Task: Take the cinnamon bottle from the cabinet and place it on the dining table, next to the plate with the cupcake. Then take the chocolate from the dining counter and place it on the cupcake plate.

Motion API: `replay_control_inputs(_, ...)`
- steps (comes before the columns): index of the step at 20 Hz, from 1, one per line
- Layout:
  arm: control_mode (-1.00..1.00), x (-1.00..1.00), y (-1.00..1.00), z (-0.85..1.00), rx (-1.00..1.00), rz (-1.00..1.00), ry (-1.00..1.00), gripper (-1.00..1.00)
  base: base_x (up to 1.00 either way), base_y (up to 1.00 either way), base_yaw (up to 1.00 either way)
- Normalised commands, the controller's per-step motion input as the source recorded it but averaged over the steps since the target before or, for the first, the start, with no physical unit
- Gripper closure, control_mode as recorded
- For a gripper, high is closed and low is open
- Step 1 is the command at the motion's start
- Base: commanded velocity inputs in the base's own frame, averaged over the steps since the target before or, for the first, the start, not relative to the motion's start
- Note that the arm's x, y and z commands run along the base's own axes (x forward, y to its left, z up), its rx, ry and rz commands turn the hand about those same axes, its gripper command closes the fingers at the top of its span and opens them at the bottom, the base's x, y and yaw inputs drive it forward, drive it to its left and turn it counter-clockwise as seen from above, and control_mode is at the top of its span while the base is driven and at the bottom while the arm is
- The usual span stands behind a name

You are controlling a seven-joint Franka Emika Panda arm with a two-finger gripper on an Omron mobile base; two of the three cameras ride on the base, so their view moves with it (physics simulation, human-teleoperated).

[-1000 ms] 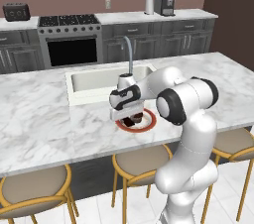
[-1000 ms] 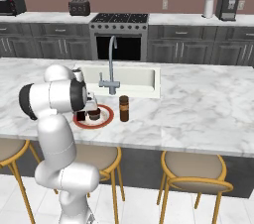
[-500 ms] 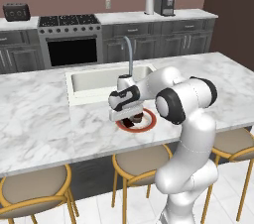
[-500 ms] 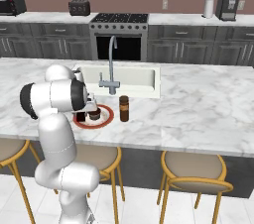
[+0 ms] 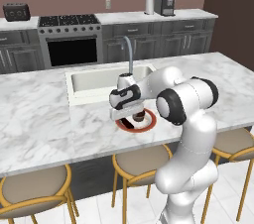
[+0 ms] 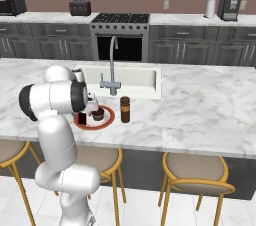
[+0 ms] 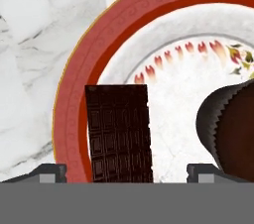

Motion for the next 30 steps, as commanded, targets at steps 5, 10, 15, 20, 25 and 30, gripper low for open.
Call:
replay_control_inputs(5, -1.0, -0.12, 0.0, 0.34, 0.0, 0.0, 0.0, -1.0, 0.0, 0.0, 0.0)
replay_control_inputs(10, -1.0, -0.37, 0.0, 0.32, 0.0, 0.0, 0.0, -1.0, 0.0, 0.0, 0.0)
replay_control_inputs(15, -1.0, -0.61, -0.05, 0.24, 0.0, 0.0, 0.0, -1.0, 0.0, 0.0, 0.0)
replay_control_inputs(20, -1.0, -0.73, -0.15, 0.16, 0.0, 0.0, -0.08, -1.0, 0.0, 0.0, 0.0)
replay_control_inputs(25, -1.0, -0.82, -0.21, 0.1, 0.01, 0.0, -0.22, -1.0, 0.0, 0.0, 0.0)
replay_control_inputs(30, -1.0, -0.77, -0.24, 0.13, 0.07, -0.01, -0.18, -1.0, 0.0, 0.0, 0.0)
